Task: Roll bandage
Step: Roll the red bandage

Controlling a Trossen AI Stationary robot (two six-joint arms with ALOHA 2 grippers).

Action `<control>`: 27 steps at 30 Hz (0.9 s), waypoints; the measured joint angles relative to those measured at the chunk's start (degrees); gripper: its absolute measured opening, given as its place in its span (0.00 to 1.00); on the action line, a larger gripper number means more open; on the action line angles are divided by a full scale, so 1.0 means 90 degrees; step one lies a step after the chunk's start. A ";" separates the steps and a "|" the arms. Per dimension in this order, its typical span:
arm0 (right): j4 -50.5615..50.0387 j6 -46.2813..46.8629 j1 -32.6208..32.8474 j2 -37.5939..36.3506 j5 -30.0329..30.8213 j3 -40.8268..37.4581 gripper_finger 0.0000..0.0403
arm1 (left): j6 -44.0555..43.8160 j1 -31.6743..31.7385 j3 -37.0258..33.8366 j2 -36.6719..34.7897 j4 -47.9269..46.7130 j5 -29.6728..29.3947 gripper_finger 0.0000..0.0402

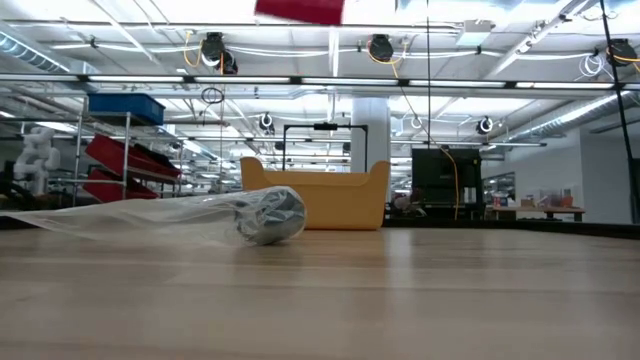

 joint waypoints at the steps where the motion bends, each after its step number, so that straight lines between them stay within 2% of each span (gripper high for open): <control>1: 0.0009 0.0085 0.0000 -0.0065 -0.0010 0.0000 0.10 | 0.0576 -0.0061 0.0000 0.0106 0.0395 -0.0177 0.27; 5: 0.0013 0.0345 0.0000 -0.0333 -0.0032 0.0000 0.10 | 0.2397 -0.0186 0.0002 0.0438 0.1900 -0.1348 0.27; 8: -0.0018 0.0587 0.0044 -0.0500 -0.0039 0.0000 0.10 | 0.3299 -0.0214 0.0003 0.0477 0.2153 -0.1985 0.27; 18: -0.0302 0.1601 0.0085 -0.0597 -0.0090 0.0002 0.10 | 0.4210 0.0180 0.0004 0.0486 0.1600 -0.1728 0.27; 27: -0.0377 0.2112 0.0144 -0.0591 -0.0094 0.0002 0.10 | 0.5012 0.0230 0.0005 0.0483 0.1325 -0.1399 0.27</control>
